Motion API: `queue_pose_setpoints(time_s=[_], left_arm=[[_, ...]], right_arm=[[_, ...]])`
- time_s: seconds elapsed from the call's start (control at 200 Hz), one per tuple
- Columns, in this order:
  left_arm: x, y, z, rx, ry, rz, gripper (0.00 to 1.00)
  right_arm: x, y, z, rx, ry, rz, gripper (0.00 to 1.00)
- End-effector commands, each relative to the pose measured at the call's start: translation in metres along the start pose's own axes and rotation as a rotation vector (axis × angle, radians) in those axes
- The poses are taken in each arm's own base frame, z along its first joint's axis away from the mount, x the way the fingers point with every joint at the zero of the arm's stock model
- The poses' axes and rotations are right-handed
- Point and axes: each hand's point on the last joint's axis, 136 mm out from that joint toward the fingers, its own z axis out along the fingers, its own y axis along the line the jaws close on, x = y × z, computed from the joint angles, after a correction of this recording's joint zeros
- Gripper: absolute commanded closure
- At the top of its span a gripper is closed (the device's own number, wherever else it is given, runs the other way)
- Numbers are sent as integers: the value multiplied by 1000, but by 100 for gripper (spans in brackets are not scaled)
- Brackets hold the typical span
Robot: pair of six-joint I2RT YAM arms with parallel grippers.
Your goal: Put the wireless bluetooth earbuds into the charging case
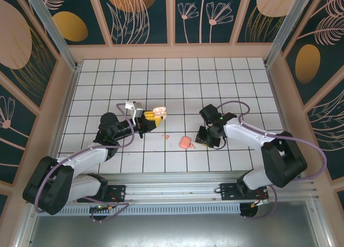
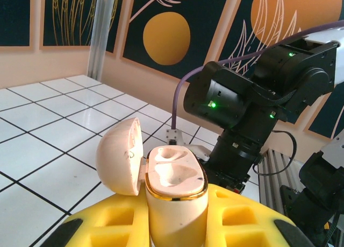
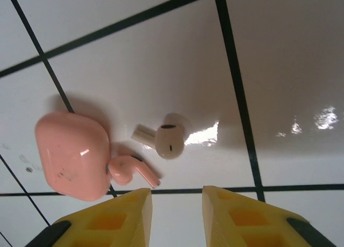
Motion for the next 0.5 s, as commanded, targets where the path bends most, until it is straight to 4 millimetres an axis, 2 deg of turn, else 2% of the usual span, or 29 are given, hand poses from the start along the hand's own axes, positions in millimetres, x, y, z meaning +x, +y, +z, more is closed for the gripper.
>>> queue_pose_setpoints(time_s=[0.0, 0.495], left_arm=[[-7, -6, 1, 32, -16, 35, 87], [-9, -8, 0, 27, -20, 41, 87]], right_arm=[[-7, 4, 7, -10, -21, 46, 69], [-20, 0, 20, 29, -39, 24, 71]])
